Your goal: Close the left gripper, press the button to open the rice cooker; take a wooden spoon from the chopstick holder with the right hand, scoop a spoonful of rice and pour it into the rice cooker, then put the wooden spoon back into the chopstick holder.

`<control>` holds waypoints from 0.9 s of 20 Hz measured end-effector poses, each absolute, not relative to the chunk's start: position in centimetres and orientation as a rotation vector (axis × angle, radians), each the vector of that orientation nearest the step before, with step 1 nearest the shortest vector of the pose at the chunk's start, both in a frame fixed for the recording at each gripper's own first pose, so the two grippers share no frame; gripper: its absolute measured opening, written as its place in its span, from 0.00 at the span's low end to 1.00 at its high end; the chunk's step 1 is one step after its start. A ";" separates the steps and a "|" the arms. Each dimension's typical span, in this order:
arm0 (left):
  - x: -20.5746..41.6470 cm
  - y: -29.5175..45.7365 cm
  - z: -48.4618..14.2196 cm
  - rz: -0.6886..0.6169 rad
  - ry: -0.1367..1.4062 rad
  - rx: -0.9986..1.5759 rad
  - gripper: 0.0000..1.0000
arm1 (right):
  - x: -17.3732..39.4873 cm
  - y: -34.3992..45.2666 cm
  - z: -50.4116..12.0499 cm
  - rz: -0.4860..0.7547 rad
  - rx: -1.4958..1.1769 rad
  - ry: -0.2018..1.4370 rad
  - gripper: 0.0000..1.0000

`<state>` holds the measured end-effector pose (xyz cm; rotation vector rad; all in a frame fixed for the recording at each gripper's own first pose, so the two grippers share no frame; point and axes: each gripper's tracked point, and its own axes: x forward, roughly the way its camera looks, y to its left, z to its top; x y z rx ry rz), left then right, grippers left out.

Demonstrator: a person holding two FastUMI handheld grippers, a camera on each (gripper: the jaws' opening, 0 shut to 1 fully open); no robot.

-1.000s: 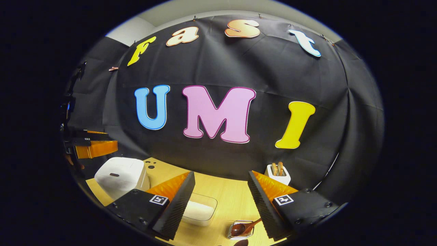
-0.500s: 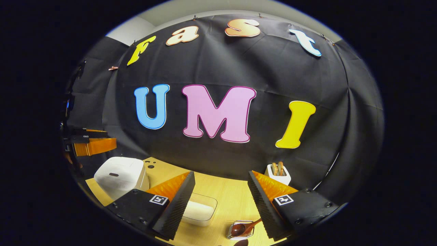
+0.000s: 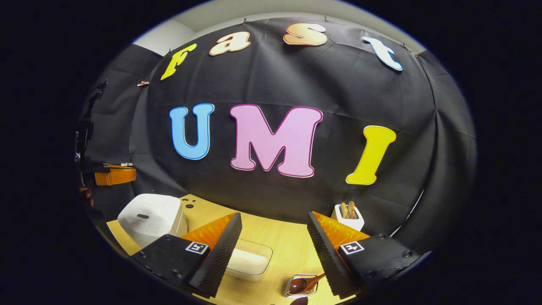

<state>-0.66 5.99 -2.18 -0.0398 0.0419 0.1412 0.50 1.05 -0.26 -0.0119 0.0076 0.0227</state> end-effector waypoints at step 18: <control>1.6 12.7 -18.5 0.251 0.369 -0.131 0.05 | -1.8 -1.3 -0.6 -0.052 -0.033 0.022 0.96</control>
